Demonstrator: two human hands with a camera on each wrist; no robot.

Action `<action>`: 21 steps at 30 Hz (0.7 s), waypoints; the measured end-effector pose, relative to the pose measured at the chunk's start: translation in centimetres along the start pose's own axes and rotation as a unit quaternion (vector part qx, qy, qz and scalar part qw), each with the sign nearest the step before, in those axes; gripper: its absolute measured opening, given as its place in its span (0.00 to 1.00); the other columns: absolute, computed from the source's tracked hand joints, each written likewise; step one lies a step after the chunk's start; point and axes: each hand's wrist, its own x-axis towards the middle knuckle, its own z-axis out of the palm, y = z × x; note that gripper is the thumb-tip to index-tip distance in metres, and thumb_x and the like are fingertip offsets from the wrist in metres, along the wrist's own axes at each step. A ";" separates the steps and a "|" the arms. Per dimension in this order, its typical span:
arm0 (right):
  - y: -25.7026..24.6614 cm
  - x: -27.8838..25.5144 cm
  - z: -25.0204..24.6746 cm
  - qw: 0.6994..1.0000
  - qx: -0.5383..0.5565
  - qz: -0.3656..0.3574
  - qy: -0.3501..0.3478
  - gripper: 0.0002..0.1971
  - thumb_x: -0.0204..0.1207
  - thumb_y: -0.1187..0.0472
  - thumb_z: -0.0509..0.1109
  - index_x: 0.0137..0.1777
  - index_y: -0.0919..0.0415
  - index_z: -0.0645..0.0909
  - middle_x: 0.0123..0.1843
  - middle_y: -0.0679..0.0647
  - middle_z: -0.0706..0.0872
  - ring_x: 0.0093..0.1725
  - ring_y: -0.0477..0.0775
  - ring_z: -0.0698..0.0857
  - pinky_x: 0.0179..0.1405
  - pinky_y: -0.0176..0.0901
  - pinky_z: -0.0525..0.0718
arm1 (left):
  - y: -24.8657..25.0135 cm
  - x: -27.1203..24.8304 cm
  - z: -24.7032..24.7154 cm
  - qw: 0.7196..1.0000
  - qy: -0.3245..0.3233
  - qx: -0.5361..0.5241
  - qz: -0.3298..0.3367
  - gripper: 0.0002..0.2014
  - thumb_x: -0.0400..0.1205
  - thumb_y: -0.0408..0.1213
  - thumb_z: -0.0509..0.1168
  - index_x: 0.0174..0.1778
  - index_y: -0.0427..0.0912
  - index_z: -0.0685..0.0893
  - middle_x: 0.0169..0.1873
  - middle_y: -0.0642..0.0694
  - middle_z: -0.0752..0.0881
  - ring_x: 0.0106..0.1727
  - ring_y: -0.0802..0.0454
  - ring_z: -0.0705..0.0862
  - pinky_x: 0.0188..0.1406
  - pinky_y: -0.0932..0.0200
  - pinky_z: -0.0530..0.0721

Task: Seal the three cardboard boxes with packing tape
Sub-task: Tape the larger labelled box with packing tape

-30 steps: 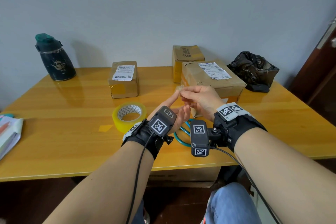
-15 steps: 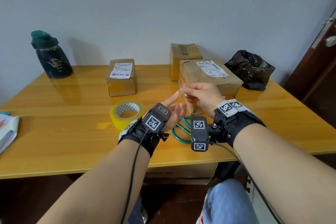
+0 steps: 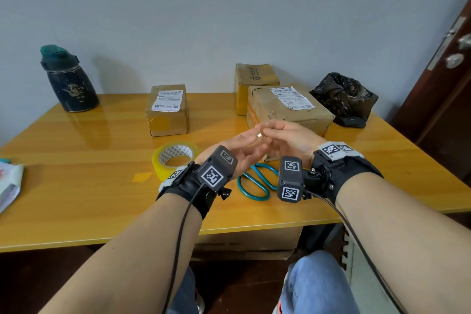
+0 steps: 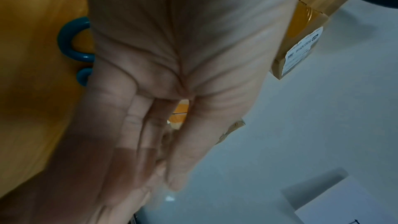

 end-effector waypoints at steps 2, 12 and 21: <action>-0.1 -0.1 0.0 1.000 0.008 0.011 -0.001 0.10 0.83 0.69 0.60 0.49 0.61 0.83 0.42 0.51 0.88 0.41 0.49 0.84 0.53 0.47 0.80 | 0.0 0.1 -0.7 0.999 0.016 -0.035 -0.007 0.27 0.72 0.27 0.77 0.68 0.42 0.83 0.57 0.36 0.86 0.51 0.45 0.89 0.37 0.57 0.91; 1.1 -0.5 -0.2 0.998 0.048 0.007 0.049 0.17 0.70 0.54 0.75 0.51 0.68 0.83 0.44 0.57 0.86 0.47 0.55 0.84 0.56 0.50 0.84 | -1.6 1.0 -0.2 0.997 0.065 -0.049 0.018 0.26 0.59 0.27 0.85 0.54 0.35 0.89 0.51 0.38 0.86 0.47 0.46 0.88 0.34 0.56 0.90; 1.2 -0.8 -0.6 0.991 0.032 -0.031 0.125 0.06 0.77 0.75 0.68 0.48 0.67 0.84 0.43 0.59 0.86 0.42 0.52 0.84 0.46 0.40 0.83 | -2.2 2.2 -0.8 0.975 0.165 -0.092 0.116 0.05 0.69 0.32 0.76 0.39 0.43 0.93 0.37 0.45 0.89 0.43 0.50 0.87 0.58 0.51 0.85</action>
